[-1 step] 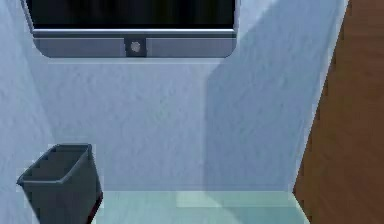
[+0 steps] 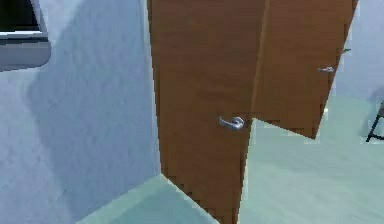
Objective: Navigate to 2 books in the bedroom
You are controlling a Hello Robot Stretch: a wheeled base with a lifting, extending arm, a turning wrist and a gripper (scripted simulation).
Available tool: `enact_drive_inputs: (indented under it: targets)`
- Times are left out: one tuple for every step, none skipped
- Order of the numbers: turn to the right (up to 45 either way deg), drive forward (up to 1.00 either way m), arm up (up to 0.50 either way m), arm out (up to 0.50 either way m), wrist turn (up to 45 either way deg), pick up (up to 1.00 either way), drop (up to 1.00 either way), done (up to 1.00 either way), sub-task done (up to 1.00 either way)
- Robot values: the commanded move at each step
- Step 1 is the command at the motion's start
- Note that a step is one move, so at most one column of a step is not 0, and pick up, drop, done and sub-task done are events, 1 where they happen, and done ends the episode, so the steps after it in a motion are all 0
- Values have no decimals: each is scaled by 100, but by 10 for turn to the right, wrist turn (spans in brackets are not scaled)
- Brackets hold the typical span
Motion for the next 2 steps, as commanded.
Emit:
enact_drive_inputs:
  targets:
    - [390, 0, 0, 0, 0, 0, 0, 0, 0]
    - [0, 100, 0, 0, 0, 0, 0, 0, 0]
